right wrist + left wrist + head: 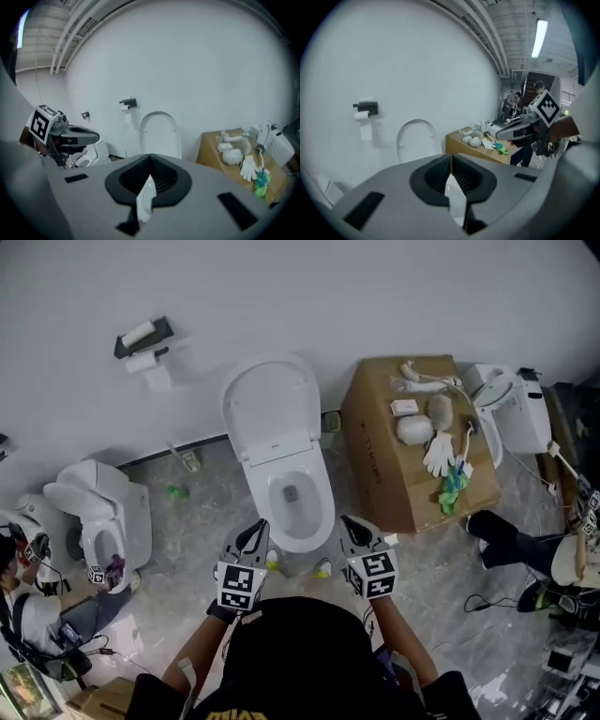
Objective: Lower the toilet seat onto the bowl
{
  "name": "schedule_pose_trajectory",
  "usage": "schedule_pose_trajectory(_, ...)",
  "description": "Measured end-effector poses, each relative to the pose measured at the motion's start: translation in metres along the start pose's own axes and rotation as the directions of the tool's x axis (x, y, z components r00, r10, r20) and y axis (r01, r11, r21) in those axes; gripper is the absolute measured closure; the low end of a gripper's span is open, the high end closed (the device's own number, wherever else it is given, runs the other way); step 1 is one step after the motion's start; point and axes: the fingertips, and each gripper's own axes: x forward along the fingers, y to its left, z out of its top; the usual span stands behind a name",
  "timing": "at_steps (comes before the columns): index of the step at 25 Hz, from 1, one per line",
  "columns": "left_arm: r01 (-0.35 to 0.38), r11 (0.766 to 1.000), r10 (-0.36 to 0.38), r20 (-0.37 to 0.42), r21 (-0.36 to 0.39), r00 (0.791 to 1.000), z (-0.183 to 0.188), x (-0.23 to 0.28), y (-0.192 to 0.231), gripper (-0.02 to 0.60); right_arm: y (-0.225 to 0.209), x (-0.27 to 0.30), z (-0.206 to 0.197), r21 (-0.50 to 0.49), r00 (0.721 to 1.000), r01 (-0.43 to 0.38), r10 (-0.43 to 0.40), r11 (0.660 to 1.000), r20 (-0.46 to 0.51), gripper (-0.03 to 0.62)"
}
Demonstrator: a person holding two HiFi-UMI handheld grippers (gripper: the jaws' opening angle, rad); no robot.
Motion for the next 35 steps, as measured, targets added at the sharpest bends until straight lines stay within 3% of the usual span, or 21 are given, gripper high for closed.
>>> schedule_pose_trajectory(7,-0.100,0.994,0.089,0.191,0.045,0.977,0.082,-0.033,0.039,0.566,0.015,-0.032,0.104,-0.100,0.973,0.047,-0.023,0.994,0.230,0.602)
schedule_pose_trajectory(14,-0.110,0.992,0.085,0.311,0.062,0.947,0.136,-0.064,0.036,0.569,0.034,-0.042,0.132,-0.157,0.953,0.062,-0.012,0.986,0.304,0.603)
schedule_pose_trajectory(18,-0.118,0.991,0.095,0.301,0.060,0.949,0.134,-0.067,0.035,0.569,0.045,-0.040,0.132,-0.169,0.953,0.030,0.023,0.985,0.301,0.603)
schedule_pose_trajectory(27,-0.130,0.990,0.113,0.235,0.056,0.965,0.096,-0.066,0.034,0.569,0.035,-0.054,0.130,-0.182,0.953,0.059,-0.001,0.982,0.304,0.603)
schedule_pose_trajectory(35,-0.102,0.992,0.083,0.236,0.071,0.968,0.098,-0.062,0.028,0.569,0.041,-0.061,0.133,-0.179,0.951,0.062,-0.004,0.982,0.308,0.603)
